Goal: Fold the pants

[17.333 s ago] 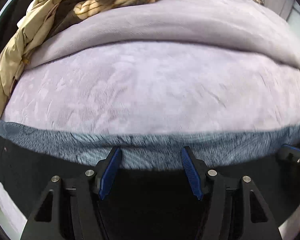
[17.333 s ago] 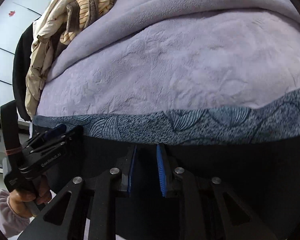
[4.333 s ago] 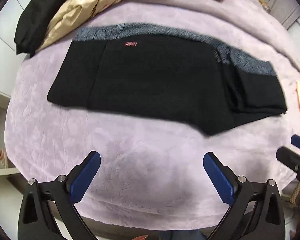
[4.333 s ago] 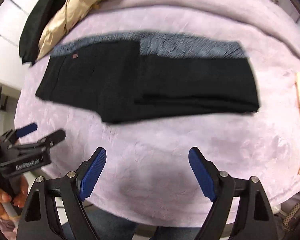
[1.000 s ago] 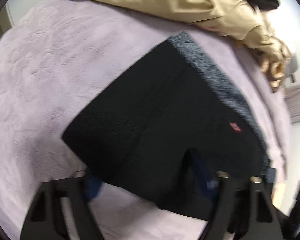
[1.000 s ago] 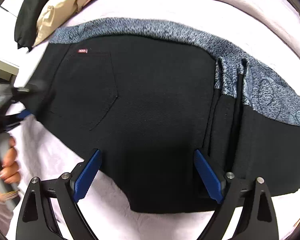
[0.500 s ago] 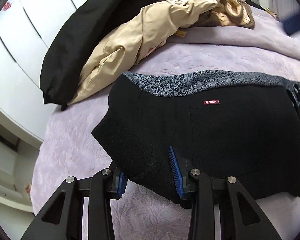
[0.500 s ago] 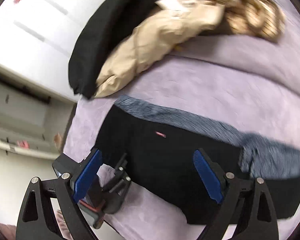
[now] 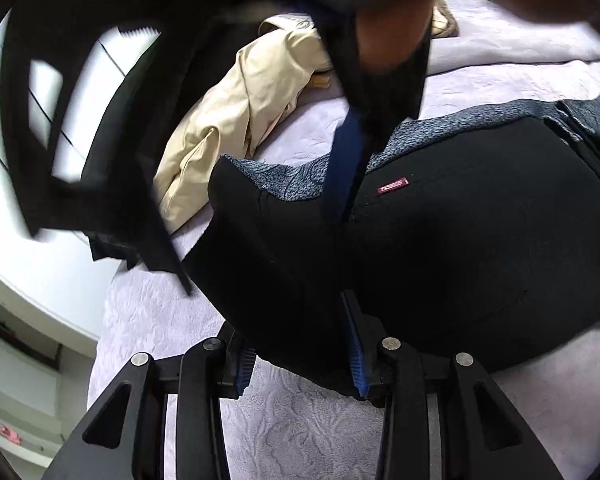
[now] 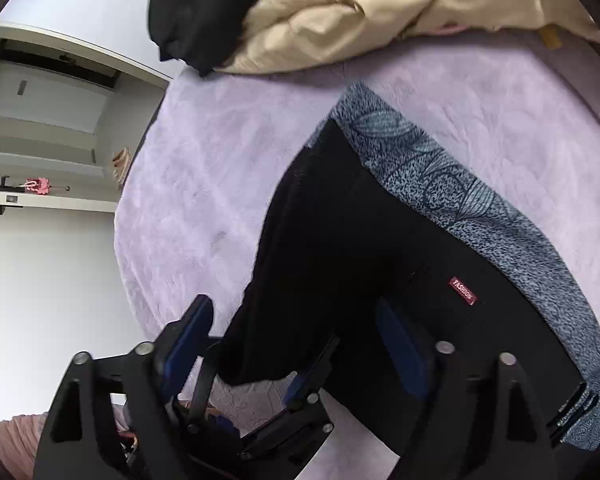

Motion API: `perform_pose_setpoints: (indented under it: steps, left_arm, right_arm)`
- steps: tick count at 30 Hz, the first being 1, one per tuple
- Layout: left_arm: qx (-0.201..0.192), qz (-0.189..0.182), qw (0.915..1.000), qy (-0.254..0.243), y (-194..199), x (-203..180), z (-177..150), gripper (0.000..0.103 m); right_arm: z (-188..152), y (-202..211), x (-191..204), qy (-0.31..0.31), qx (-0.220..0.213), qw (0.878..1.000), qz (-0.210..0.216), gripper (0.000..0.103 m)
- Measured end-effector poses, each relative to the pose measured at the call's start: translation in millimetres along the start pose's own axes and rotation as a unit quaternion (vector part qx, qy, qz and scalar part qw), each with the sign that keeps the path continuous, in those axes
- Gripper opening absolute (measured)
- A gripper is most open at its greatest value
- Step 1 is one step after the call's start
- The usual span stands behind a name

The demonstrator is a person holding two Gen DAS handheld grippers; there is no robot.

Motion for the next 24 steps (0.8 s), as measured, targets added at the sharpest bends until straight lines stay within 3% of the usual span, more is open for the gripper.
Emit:
perform_pose_setpoints:
  steps: [2, 4, 5, 6, 9, 12, 15, 20, 24]
  left_arm:
    - [-0.001, 0.001, 0.9999, -0.01, 1.1, -1.4, 1.2, 0.039]
    - [0.002, -0.004, 0.9999, -0.016, 3.2, -3.0, 1.6, 0.04]
    - [0.003, -0.009, 0.9998, -0.019, 6.4, -5.7, 1.0, 0.039]
    - [0.006, -0.012, 0.9996, -0.024, 8.1, -7.8, 1.5, 0.039]
    - [-0.006, -0.004, 0.9989, -0.047, 21.7, -11.4, 12.9, 0.039]
    - [-0.03, -0.006, 0.9975, -0.064, 45.7, -19.0, 33.1, 0.039]
    - [-0.052, -0.035, 0.997, -0.045, 77.4, -24.3, 62.5, 0.04]
    - [-0.088, -0.09, 0.9918, -0.023, 130.8, -62.4, 112.6, 0.041]
    - [-0.12, -0.122, 0.9836, -0.057, 182.8, -126.5, 142.2, 0.042]
  right_arm:
    - [1.4, -9.6, -2.9, -0.008, 0.017, 1.0, 0.022, 0.07]
    - [1.3, -18.9, -3.4, -0.012, 0.031, 0.999, 0.035, 0.053]
    - [0.7, -21.7, -4.4, -0.016, 0.034, 0.998, 0.041, 0.026]
    - [1.6, -22.2, -5.6, -0.021, 0.03, 0.998, 0.042, 0.02]
    - [-3.6, -4.6, -11.5, -0.031, -0.004, 0.998, 0.058, 0.017]
    - [-15.8, 23.8, -24.5, -0.054, -0.039, 0.992, 0.105, 0.017]
    - [-35.6, 62.3, -46.7, -0.078, -0.09, 0.981, 0.156, 0.016]
    - [-82.7, 128.3, -89.6, -0.109, -0.188, 0.948, 0.231, 0.016]
    - [-142.3, 172.2, -136.5, -0.136, -0.258, 0.919, 0.266, 0.015]
Point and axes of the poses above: each gripper's, at about its wrist camera, not at the fingertips, and y roughly against the way its jaws point, x to its left, z to its top, the point moved 8 cm from there along -y, roughly the way its jaws point, and after that the axes turned 3 degrees about -y, right-handed, at the moved point
